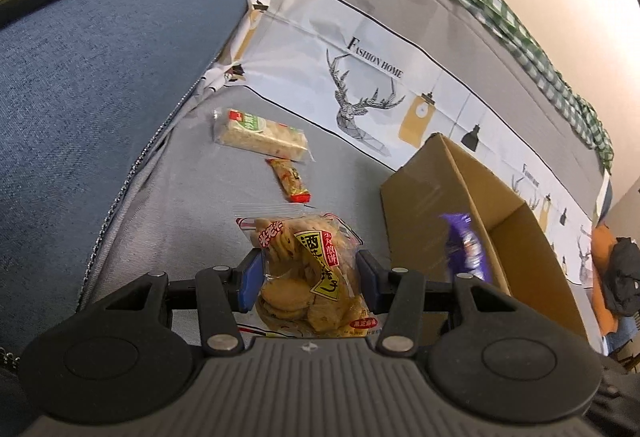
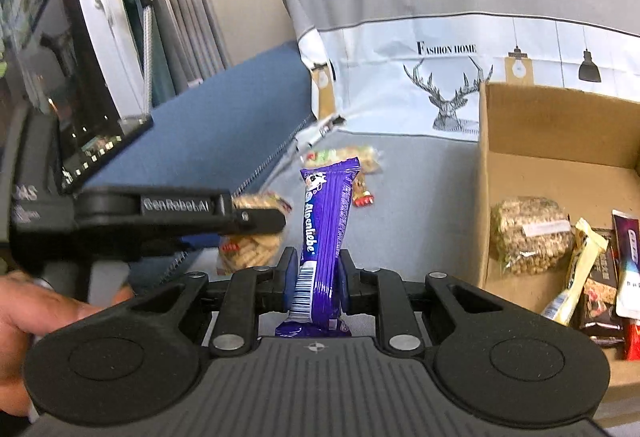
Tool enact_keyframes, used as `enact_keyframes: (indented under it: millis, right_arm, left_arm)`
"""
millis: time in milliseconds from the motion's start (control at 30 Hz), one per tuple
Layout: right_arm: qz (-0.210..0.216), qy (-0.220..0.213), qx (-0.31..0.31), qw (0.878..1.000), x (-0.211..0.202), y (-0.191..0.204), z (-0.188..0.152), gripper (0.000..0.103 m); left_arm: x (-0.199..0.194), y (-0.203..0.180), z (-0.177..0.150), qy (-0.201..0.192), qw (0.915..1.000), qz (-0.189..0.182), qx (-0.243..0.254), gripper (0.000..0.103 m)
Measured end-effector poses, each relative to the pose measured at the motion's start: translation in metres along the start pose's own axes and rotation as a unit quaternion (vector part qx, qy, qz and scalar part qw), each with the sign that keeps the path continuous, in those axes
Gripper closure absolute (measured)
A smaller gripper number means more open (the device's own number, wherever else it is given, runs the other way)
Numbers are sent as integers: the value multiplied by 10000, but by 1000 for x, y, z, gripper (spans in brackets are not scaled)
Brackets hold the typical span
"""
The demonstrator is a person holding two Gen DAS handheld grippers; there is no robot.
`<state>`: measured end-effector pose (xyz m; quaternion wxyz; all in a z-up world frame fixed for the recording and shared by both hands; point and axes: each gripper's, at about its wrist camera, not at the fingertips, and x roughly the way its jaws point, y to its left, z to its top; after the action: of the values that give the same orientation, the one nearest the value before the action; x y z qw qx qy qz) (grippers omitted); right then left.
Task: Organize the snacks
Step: 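Lower both held snacks into the cardboard box and open both tools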
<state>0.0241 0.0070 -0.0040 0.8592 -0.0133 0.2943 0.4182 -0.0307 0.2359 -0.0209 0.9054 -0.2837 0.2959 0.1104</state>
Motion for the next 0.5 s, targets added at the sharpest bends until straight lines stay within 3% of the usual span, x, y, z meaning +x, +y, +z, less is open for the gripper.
enact_keyframes:
  millis: [300, 500]
  right_arm:
    - [96, -363, 377, 9986, -12, -28, 13, 81]
    - [-19, -650, 608, 9960, -22, -52, 22, 81]
  left_arm:
    - [-10, -7, -1, -169, 9995, 230, -99, 48]
    - [-15, -31, -5, -126, 9996, 235, 111, 48]
